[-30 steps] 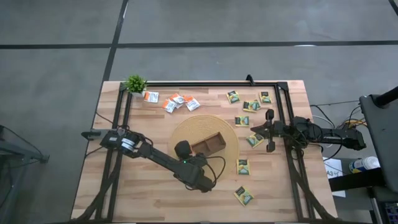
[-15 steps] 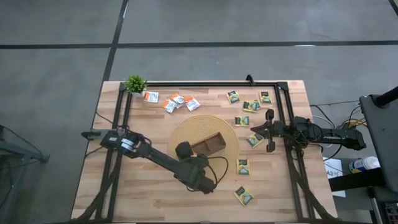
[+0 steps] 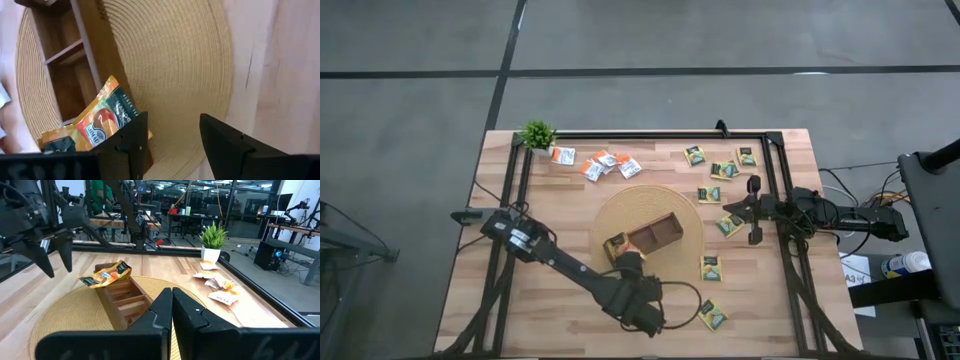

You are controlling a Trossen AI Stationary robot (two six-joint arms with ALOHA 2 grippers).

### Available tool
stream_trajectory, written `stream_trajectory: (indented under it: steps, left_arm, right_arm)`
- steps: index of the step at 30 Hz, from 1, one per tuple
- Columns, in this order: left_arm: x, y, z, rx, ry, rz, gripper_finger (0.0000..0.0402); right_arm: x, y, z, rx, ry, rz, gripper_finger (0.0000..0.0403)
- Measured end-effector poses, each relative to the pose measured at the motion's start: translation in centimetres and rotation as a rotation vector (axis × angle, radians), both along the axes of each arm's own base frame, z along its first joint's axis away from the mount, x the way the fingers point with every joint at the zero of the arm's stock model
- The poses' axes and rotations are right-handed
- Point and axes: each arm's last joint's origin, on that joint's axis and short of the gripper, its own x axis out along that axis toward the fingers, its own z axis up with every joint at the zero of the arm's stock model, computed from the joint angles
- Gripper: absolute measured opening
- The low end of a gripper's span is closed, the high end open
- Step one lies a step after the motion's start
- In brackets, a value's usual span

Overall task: Pick & Place Tea
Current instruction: Put the mango tea sachet into the left section of the wooden organizer

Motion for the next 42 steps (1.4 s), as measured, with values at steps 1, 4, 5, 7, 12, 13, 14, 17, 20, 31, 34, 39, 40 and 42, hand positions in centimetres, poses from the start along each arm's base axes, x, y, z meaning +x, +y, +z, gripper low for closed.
stream_trajectory:
  steps: [1, 4, 5, 7, 12, 13, 14, 17, 20, 31, 34, 39, 40, 42]
  left_arm:
    - [-0.1, 0.0, -0.1, 0.011, 0.003, -0.001, 0.0171]
    - [-0.2, 0.1, -0.4, 0.026, 0.010, 0.018, 0.0171]
    - [-0.3, 0.2, -0.5, 0.035, 0.014, 0.024, 0.0171]
    - [-0.5, 0.3, -0.7, 0.059, 0.021, 0.031, 0.0171]
    - [-0.8, 0.6, -1.8, 0.087, 0.048, 0.043, 0.0171]
    - [-0.8, 0.6, -2.0, 0.089, 0.053, 0.049, 0.0171]
    - [-0.9, 0.7, -2.1, 0.091, 0.055, 0.055, 0.0171]
    - [-0.9, 0.8, -2.4, 0.093, 0.058, 0.066, 0.0171]
    - [-1.0, 0.8, -2.5, 0.099, 0.050, 0.082, 0.0170]
    - [-1.2, 1.3, -3.1, 0.127, 0.074, 0.102, 0.0119]
    - [-1.2, 1.2, -3.0, 0.124, 0.071, 0.106, 0.0081]
    - [-1.0, 1.1, -2.4, 0.113, 0.053, 0.104, 0.0009]
    - [-1.0, 1.1, -2.4, 0.112, 0.051, 0.103, 0.0006]
    - [-0.9, 1.1, -2.2, 0.108, 0.045, 0.103, 0.0002]
  right_arm:
    - [0.0, 0.0, 0.0, 0.000, 0.000, 0.000, 0.0009]
    - [0.0, 0.0, 0.0, 0.000, 0.000, 0.000, 0.0009]
    - [0.0, 0.0, 0.0, 0.000, 0.000, 0.000, 0.0009]
    - [0.0, 0.0, 0.0, 0.000, 0.000, 0.000, 0.0009]
    - [0.0, 0.0, 0.0, 0.000, 0.000, 0.000, 0.0009]
    - [0.0, 0.0, 0.0, 0.000, 0.000, 0.000, 0.0009]
    - [0.0, 0.0, 0.0, 0.000, 0.000, 0.000, 0.0009]
    - [0.0, 0.0, 0.0, 0.000, 0.000, 0.000, 0.0009]
    - [0.0, 0.0, 0.0, 0.000, 0.001, 0.000, 0.0009]
    - [0.0, 0.0, 0.0, 0.000, 0.000, 0.000, 0.0009]
    - [0.0, 0.0, 0.0, 0.000, 0.000, 0.000, 0.0009]
    - [0.0, 0.0, 0.0, 0.000, 0.001, 0.000, 0.0009]
    - [0.0, 0.0, 0.0, 0.000, 0.001, 0.000, 0.0009]
    - [0.0, 0.0, 0.0, 0.000, 0.000, 0.000, 0.0009]
